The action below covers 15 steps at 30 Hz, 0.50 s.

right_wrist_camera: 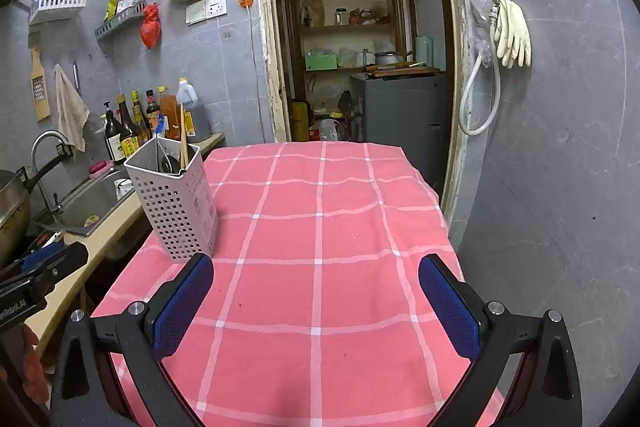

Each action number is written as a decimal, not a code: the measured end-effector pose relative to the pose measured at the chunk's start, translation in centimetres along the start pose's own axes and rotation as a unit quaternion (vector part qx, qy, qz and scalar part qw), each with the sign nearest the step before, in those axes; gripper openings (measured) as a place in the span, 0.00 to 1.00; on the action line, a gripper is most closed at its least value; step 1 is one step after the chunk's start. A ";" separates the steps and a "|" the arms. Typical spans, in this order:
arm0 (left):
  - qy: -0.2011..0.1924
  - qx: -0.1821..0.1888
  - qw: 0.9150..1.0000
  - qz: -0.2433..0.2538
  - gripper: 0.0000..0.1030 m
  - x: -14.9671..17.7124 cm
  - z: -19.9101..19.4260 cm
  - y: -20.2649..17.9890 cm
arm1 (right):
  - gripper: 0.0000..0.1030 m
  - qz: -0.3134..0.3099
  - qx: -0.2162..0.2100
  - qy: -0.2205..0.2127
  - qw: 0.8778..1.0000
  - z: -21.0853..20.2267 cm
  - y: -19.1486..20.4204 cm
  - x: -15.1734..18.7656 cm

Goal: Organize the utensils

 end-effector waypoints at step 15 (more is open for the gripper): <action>-0.021 0.006 1.000 0.005 0.77 -0.2 -0.5 0.1 | 1.00 0.000 0.009 -0.026 1.000 -0.6 0.2 -0.2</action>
Point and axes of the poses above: each gripper's, at about its wrist camera, not at the fingertips, and z roughly the way its jaws point, y to its left, x to its underside, the point moved 10 cm from there along z, roughly the way its jaws point, and after that the axes turned 12 degrees about x, right-handed, at the moved point
